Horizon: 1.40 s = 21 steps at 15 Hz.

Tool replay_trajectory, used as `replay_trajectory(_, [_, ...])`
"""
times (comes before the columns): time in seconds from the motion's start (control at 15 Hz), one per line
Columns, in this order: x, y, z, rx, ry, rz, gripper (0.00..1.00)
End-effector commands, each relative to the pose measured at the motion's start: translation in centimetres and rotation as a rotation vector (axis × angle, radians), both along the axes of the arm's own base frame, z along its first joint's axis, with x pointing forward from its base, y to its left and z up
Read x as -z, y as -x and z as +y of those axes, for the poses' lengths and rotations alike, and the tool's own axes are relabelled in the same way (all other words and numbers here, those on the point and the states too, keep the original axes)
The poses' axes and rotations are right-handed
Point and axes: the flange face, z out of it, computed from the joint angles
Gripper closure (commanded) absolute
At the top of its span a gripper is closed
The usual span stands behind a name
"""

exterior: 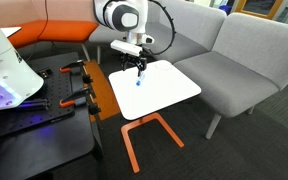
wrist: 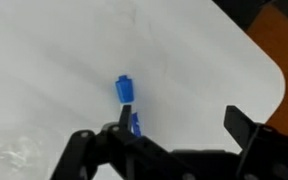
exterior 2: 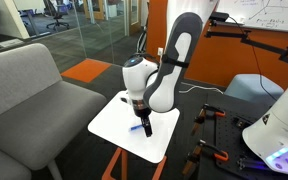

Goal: Move the marker on the table to the right

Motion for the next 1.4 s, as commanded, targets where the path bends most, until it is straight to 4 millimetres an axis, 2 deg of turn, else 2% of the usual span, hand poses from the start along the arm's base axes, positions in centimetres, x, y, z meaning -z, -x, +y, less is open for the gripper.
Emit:
replay_trajectory(0.0, [0.5, -1.7, 0.0, -0.046, -0.013, -0.083, 0.0])
replay_trajectory(0.53, [3.7, -5.4, 0.9, -0.073, -0.045, -0.106, 0.0])
replay_trajectory(0.6, [4.1, -5.8, 1.0, -0.072, -0.048, -0.108, 0.11])
replay_trajectory(0.67, [4.3, -6.2, 1.1, -0.072, -0.054, -0.113, 0.26])
replay_trajectory(1.07, [3.2, -6.6, 2.0, -0.07, -0.042, -0.122, 0.72])
replay_trajectory(1.27, [1.7, -6.2, 2.3, -0.058, -0.017, -0.139, 0.94])
replay_trajectory(1.33, [1.0, -6.0, 2.4, -0.054, -0.007, -0.154, 0.96])
